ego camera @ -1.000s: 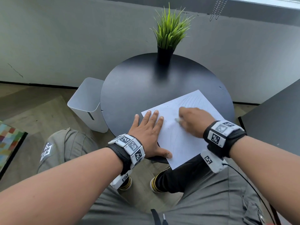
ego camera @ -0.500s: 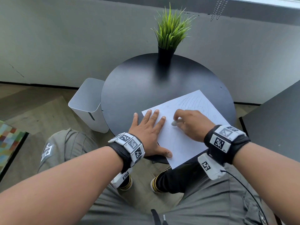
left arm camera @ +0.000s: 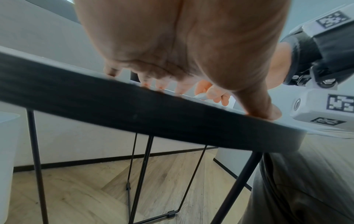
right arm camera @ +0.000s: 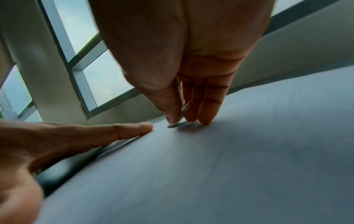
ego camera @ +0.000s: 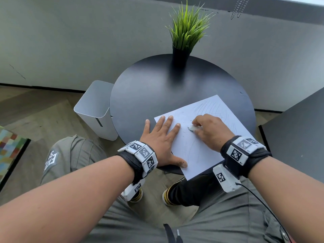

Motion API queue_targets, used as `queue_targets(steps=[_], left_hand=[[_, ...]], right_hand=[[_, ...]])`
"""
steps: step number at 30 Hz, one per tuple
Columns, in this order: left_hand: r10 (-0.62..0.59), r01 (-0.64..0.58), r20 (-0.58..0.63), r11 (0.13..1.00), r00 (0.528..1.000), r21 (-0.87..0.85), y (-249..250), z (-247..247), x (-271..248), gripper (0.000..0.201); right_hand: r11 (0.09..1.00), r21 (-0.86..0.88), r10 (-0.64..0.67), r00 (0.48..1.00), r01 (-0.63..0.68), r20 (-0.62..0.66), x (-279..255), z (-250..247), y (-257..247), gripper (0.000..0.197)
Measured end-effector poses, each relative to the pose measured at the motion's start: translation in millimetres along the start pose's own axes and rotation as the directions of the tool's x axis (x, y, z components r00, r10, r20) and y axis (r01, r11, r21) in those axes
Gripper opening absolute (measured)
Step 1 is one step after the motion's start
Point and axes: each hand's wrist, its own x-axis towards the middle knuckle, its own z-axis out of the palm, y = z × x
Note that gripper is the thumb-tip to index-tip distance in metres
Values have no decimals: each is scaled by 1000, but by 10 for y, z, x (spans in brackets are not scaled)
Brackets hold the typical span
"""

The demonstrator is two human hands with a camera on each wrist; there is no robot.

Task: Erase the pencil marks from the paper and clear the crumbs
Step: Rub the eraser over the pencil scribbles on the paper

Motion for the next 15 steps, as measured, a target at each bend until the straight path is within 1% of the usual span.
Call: queue_targets(steps=[1, 2, 3, 4, 6, 7, 8, 9, 11, 12, 13, 14, 15], left_hand=[[-2, 2, 1, 1000, 1000, 0, -2, -3, -4, 138], [-3, 3, 2, 1000, 1000, 0, -4, -5, -2, 138], [-3, 3, 4, 1000, 1000, -1, -4, -5, -6, 138], [-1, 1, 6, 1000, 1000, -3, -4, -5, -9, 137], [5, -5, 3, 1000, 1000, -2, -1, 3, -4, 137], [6, -6, -1, 1000, 1000, -2, 2, 8, -1, 137], [6, -6, -4, 1000, 1000, -1, 4, 8, -2, 137], [3, -3, -7, 1000, 1000, 1, 6, 11, -1, 137], [-5, 5, -11, 1000, 1000, 4, 5, 11, 0, 138], [-7, 7, -11, 1000, 1000, 3, 2, 13, 0, 138], [-8, 8, -12, 1000, 1000, 4, -2, 13, -1, 138], [-7, 7, -11, 1000, 1000, 6, -5, 11, -2, 138], [-5, 5, -8, 1000, 1000, 7, -5, 11, -6, 137]], right_hand=[[1000, -7, 6, 1000, -6, -7, -10, 12, -33, 24], [1000, -20, -15, 1000, 15, 1, -38, 27, -73, 24], [997, -38, -73, 997, 74, 32, -91, 54, -120, 23], [985, -62, -153, 985, 159, 85, -161, 89, -173, 23], [938, -99, -307, 928, 332, 212, -304, 130, -256, 21], [921, -112, -337, 907, 374, 254, -310, 106, -262, 18], [917, -123, -339, 905, 379, 257, -259, 68, -241, 17], [927, -131, -317, 920, 353, 231, -180, 29, -215, 18], [962, -165, -201, 972, 220, 123, -8, -44, -151, 25], [970, -178, -153, 986, 163, 68, 43, -58, -134, 26], [969, -194, -147, 988, 153, 46, 47, -40, -140, 26], [959, -208, -184, 981, 193, 64, 1, 2, -174, 24], [944, -205, -239, 964, 260, 118, -91, 59, -234, 21]])
